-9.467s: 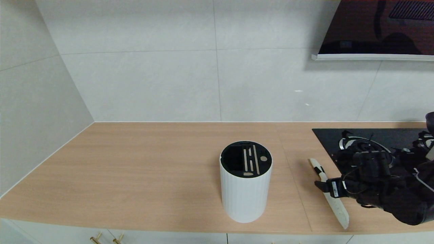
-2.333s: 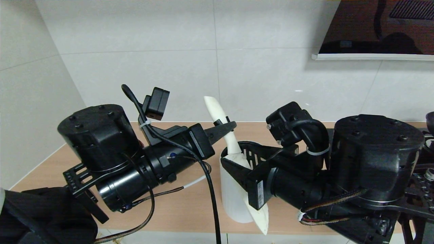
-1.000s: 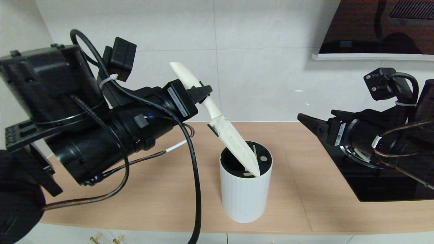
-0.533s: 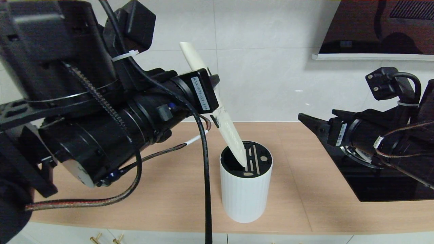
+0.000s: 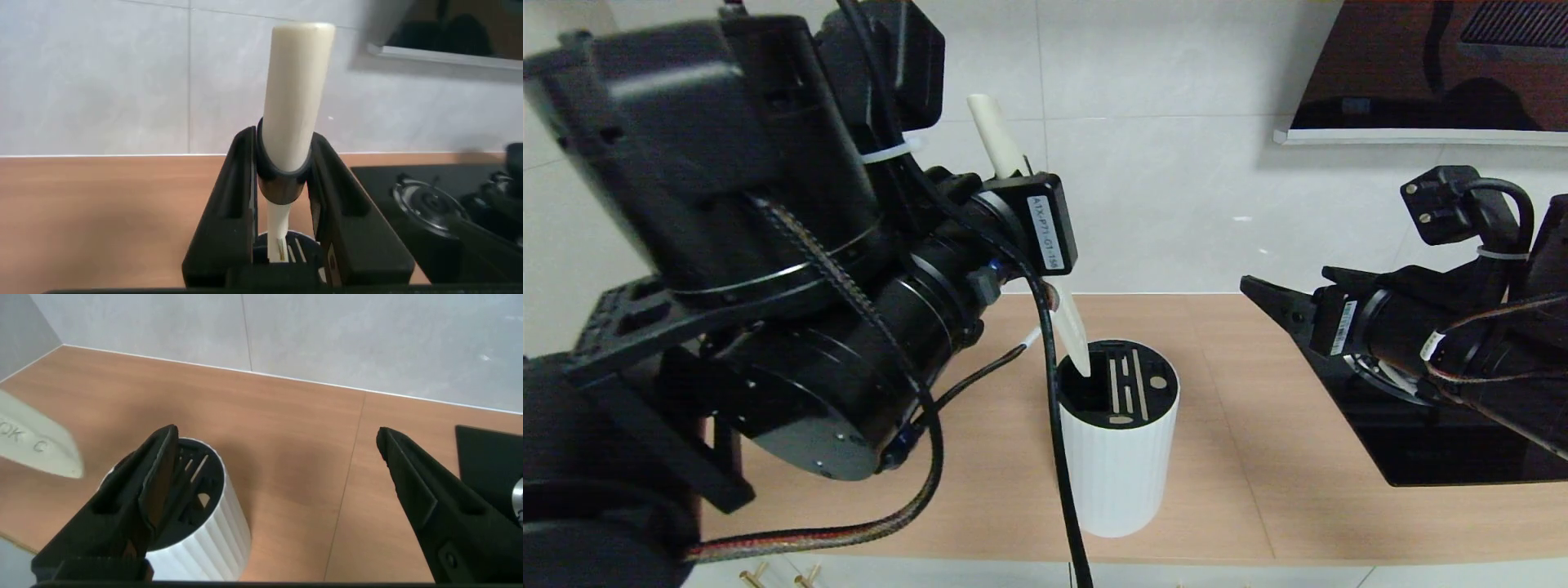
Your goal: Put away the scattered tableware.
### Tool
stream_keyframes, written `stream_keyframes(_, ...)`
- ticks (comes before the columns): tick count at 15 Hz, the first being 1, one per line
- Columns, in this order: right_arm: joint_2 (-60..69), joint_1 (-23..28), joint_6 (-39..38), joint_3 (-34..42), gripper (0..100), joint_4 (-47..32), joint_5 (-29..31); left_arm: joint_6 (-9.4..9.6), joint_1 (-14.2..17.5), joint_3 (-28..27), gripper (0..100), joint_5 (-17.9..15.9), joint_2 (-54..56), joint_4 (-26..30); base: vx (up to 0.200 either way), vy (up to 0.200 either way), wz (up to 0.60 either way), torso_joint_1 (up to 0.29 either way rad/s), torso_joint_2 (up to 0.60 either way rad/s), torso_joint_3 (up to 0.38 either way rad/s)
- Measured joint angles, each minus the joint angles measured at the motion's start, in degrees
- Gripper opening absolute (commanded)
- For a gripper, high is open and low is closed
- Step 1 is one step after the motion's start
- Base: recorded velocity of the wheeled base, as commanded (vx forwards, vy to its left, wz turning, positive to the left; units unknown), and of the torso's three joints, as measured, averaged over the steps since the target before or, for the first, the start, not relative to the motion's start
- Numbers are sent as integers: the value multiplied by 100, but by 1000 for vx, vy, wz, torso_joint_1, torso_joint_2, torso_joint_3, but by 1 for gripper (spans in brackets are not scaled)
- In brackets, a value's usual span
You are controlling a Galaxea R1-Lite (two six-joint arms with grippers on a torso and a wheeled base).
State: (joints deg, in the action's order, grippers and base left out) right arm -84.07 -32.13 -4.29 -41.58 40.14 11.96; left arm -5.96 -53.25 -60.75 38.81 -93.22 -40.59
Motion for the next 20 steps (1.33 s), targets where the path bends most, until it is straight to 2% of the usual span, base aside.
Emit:
stream_keyframes(7, -35, 0, 5, 29, 100, 0, -9, 9, -61, 17, 0, 10, -484, -339, 0, 0, 0, 0, 0, 0)
stream_keyframes(14, -44, 0, 0, 43, 100, 0, -9, 0, -46, 66, 0, 16, -761, -346, 0, 0, 0, 0, 0, 0)
stream_keyframes(18, -46, 5, 5, 63, 100, 9, -9, -39, -46, 79, 0, 67, -936, -350, 0, 0, 0, 0, 0, 0)
stream_keyframes(20, -46, -2, 6, 77, 100, 17, -9, -140, -44, 162, 0, 67, -1064, -432, 0, 0, 0, 0, 0, 0)
